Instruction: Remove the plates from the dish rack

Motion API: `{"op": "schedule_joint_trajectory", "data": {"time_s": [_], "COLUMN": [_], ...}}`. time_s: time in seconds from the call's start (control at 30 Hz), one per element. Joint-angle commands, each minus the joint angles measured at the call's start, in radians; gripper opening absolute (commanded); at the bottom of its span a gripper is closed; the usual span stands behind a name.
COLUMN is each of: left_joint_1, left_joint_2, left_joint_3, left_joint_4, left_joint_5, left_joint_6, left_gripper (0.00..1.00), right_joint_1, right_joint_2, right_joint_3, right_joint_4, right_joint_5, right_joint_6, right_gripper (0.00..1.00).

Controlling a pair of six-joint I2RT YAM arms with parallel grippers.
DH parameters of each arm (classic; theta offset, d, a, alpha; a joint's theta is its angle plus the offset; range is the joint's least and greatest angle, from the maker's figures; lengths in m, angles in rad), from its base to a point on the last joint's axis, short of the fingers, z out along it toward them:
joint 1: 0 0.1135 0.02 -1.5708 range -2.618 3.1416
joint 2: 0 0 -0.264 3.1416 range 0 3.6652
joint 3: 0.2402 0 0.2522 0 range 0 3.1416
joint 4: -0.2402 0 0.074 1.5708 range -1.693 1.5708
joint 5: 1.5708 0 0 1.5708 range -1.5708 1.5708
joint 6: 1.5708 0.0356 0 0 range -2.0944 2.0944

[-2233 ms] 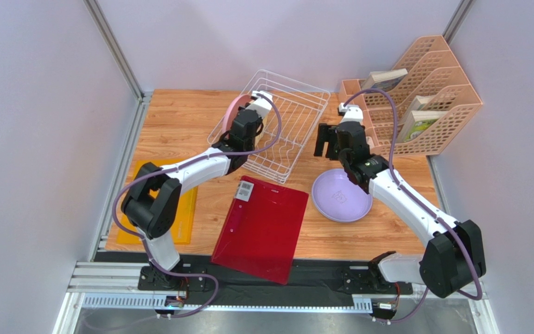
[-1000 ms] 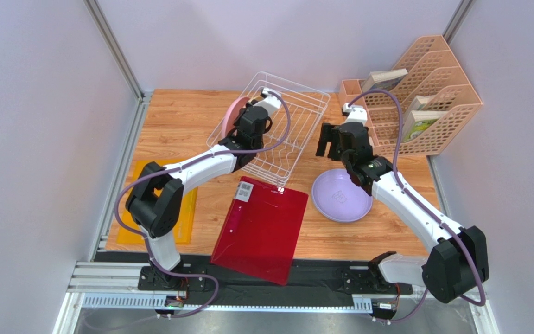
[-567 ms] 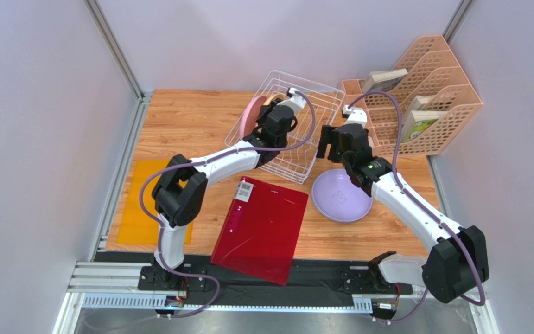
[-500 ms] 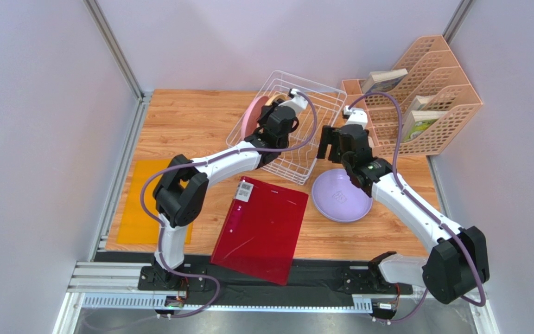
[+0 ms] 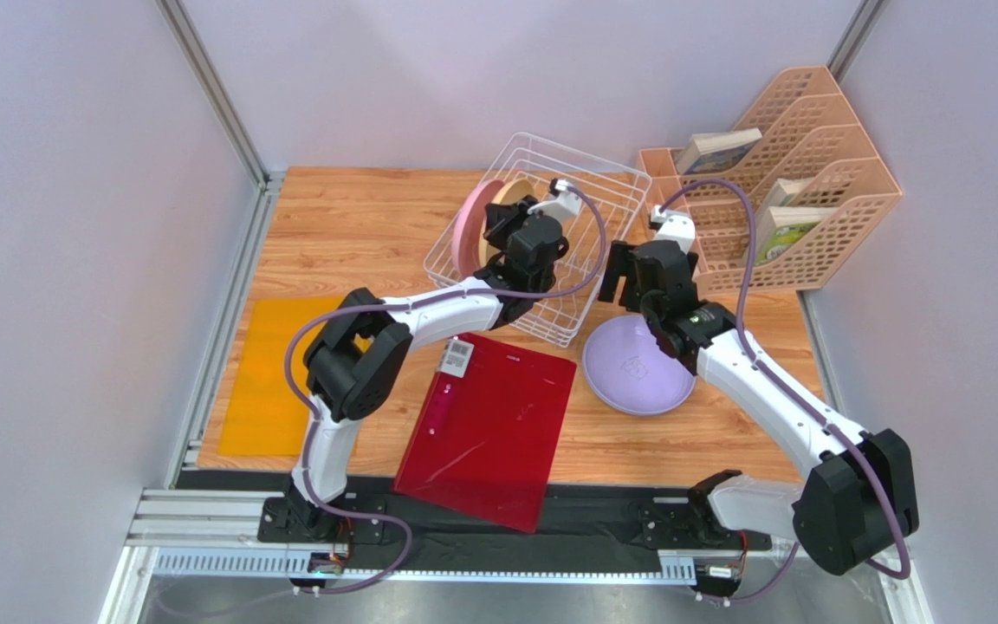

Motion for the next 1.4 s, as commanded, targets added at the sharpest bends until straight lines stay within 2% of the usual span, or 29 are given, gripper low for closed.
{"op": "schedule_joint_trajectory", "data": {"time_s": [0.0, 0.2, 0.47, 0.57, 0.8, 0.9, 0.93, 1.0, 1.03, 1.17, 1.2, 1.3, 1.37], "left_joint_1": [0.001, -0.004, -0.004, -0.004, -0.004, -0.002, -0.002, -0.002, -0.004, -0.002, -0.002, 0.001, 0.005], "left_joint_2": [-0.016, -0.038, 0.034, 0.014, -0.084, -0.136, -0.170, -0.210, -0.248, -0.320, -0.328, -0.346, -0.372], "left_joint_3": [-0.043, -0.058, -0.055, -0.061, -0.063, -0.051, -0.039, -0.031, -0.014, 0.035, 0.053, 0.112, 0.121], "left_joint_4": [0.224, 0.341, 0.842, 0.840, 0.571, 0.412, 0.301, 0.176, 0.057, -0.191, -0.305, -0.482, -0.538], "left_joint_5": [-0.082, -0.092, -0.101, -0.095, -0.073, -0.049, -0.035, -0.001, 0.025, 0.124, 0.144, 0.238, 0.345], "left_joint_6": [0.103, 0.216, 0.648, 0.632, 0.427, 0.307, 0.226, 0.129, 0.042, -0.133, -0.173, -0.311, -0.405], "left_gripper": [0.00, 0.00, 0.00, 0.00, 0.00, 0.00, 0.00, 0.00, 0.00, 0.00, 0.00, 0.00, 0.00], "right_joint_1": [0.000, -0.001, 0.000, -0.001, -0.003, -0.001, -0.001, -0.003, -0.004, -0.010, -0.012, -0.029, -0.049], "right_joint_2": [-0.041, -0.042, -0.056, -0.065, -0.069, -0.076, -0.076, -0.078, -0.078, -0.093, -0.101, -0.130, -0.150], "right_joint_3": [-0.006, -0.011, -0.021, -0.028, -0.032, -0.035, -0.035, -0.034, -0.032, -0.020, -0.011, 0.002, 0.006], "right_joint_4": [0.018, 0.018, 0.012, 0.010, 0.009, 0.007, 0.007, 0.006, 0.007, 0.006, 0.006, 0.002, 0.015], "right_joint_5": [0.038, 0.044, 0.042, 0.045, 0.044, 0.047, 0.048, 0.050, 0.053, 0.041, 0.031, -0.021, -0.090], "right_joint_6": [0.021, 0.027, 0.029, 0.027, 0.027, 0.029, 0.027, 0.026, 0.024, 0.018, 0.015, 0.022, 0.036], "right_gripper": [0.86, 0.86, 0.87, 0.87, 0.87, 0.87, 0.87, 0.87, 0.87, 0.87, 0.87, 0.87, 0.88]}}
